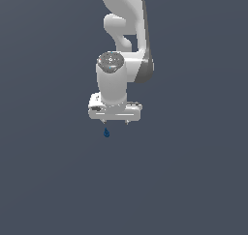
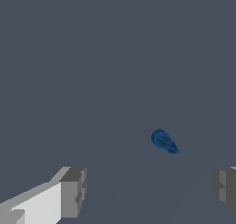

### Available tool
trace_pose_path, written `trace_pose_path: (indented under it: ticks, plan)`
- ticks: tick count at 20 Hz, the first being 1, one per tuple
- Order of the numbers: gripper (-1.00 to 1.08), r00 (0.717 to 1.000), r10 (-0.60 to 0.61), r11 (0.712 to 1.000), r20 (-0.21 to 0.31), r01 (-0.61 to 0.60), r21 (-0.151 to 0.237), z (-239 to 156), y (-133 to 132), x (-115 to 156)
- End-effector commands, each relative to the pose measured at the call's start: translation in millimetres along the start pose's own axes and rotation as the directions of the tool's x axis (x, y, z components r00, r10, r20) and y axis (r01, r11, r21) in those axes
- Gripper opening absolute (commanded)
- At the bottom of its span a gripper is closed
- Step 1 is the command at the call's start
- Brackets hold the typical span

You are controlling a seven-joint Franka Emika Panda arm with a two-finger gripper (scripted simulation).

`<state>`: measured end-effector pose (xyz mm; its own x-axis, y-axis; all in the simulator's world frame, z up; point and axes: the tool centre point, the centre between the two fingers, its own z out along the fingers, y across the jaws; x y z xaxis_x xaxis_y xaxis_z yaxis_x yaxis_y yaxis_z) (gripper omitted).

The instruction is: Pick up the object and move it to a goal position.

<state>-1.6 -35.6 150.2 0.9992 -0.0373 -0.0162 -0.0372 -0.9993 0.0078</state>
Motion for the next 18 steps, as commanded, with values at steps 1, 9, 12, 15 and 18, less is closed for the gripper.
trace_pose_path:
  ticks: [1,9,12,15,18]
  plan:
    - [1.00,1.000,0.000,1.000,0.000,0.000,0.000,0,0,0]
    - [1.00,0.999,-0.014,1.000,-0.030,0.014,-0.010,-17,15,6]
    - [1.00,0.999,-0.019,1.000,-0.034,0.018,-0.012,-20,17,7]
    - [1.00,0.999,-0.014,1.000,-0.032,0.014,-0.011,-19,16,7]
    - [1.00,0.999,0.007,1.000,-0.032,-0.007,-0.009,-17,17,6]
